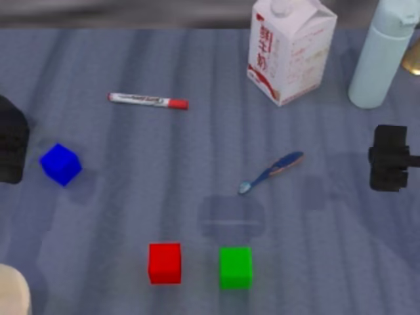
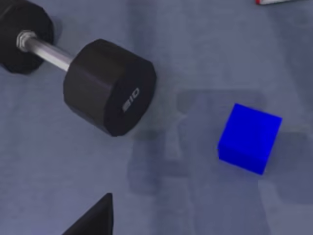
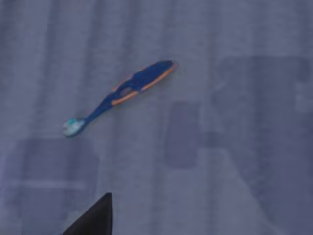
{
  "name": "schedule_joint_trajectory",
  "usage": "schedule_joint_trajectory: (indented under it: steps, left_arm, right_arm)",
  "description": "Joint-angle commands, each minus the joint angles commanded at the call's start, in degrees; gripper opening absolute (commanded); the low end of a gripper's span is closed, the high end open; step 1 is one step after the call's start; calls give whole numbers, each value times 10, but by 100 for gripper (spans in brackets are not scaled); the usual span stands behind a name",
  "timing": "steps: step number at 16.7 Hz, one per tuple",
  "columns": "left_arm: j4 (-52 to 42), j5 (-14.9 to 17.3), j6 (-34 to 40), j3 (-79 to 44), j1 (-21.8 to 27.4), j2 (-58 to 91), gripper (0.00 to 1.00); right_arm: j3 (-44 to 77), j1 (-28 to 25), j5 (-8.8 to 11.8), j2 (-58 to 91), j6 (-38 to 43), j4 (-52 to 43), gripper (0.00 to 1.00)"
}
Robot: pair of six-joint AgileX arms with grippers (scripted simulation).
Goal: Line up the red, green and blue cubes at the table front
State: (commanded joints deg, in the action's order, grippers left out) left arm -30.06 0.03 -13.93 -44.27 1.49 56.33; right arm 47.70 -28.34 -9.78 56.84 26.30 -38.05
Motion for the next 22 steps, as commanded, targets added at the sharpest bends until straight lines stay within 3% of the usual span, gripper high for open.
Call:
schedule_joint_trajectory:
  steps: [5, 11, 16, 22]
  left_arm:
    - [-154, -1, -70, -213, 14, 282, 100]
    - [-290, 0, -133, -418, 28, 540, 100]
    - [-341, 1, -158, -503, 33, 638, 100]
    - [-341, 1, -160, -505, 30, 643, 100]
  right_arm:
    - [-225, 126, 10, -278, -125, 148, 100]
    - [-412, 236, 61, -487, -228, 307, 100]
    - [-474, 276, 96, -566, -262, 377, 100]
    - [-477, 278, 98, -568, -263, 380, 100]
